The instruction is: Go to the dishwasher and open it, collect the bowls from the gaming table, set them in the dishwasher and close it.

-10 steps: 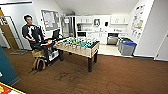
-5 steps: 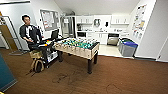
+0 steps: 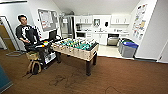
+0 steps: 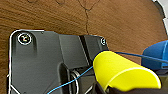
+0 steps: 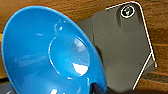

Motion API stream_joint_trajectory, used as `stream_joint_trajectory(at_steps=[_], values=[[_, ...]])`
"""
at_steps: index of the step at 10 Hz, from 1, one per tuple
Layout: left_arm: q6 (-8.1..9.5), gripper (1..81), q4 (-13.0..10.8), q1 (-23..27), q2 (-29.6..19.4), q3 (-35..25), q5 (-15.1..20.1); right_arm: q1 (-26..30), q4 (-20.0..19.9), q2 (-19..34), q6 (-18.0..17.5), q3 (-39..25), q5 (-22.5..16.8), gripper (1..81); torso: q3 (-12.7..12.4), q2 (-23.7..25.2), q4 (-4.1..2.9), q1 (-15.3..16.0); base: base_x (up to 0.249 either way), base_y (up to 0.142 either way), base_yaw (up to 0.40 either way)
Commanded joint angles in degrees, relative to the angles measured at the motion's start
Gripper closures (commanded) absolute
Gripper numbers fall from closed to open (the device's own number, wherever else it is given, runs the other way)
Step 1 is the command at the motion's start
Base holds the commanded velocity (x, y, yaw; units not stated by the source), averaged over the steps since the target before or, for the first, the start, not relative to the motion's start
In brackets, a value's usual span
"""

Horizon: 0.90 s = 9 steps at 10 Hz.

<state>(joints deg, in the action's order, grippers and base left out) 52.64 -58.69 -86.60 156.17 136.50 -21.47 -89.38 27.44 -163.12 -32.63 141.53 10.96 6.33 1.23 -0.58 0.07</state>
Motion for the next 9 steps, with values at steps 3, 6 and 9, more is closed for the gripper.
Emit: stream_joint_trajectory(at_steps=[3, 6, 9], values=[[0.01, 81.1, -0.6, 2.1, -1.3, -0.5, 0.7, 1.9, 2.1, -0.9, 0.6, -1.9, -1.0, 81.1, 0.0, 0.0, 0.0, 0.0, 0.159, -0.086, 0.0], [0.01, 81.1, -0.6, 2.1, -1.2, -0.5, 0.7, 2.1, 2.1, -1.1, 0.6, -1.8, -1.0, 81.1, 0.0, 0.0, 0.0, 0.0, 0.158, -0.093, 0.0], [0.01, 81.1, -0.6, 2.0, -1.3, -0.6, 0.7, 2.1, 2.1, -1.1, 0.6, -1.8, -1.0, 81.1, 0.0, 0.0, 0.0, 0.0, 0.158, -0.122, 0.0]])
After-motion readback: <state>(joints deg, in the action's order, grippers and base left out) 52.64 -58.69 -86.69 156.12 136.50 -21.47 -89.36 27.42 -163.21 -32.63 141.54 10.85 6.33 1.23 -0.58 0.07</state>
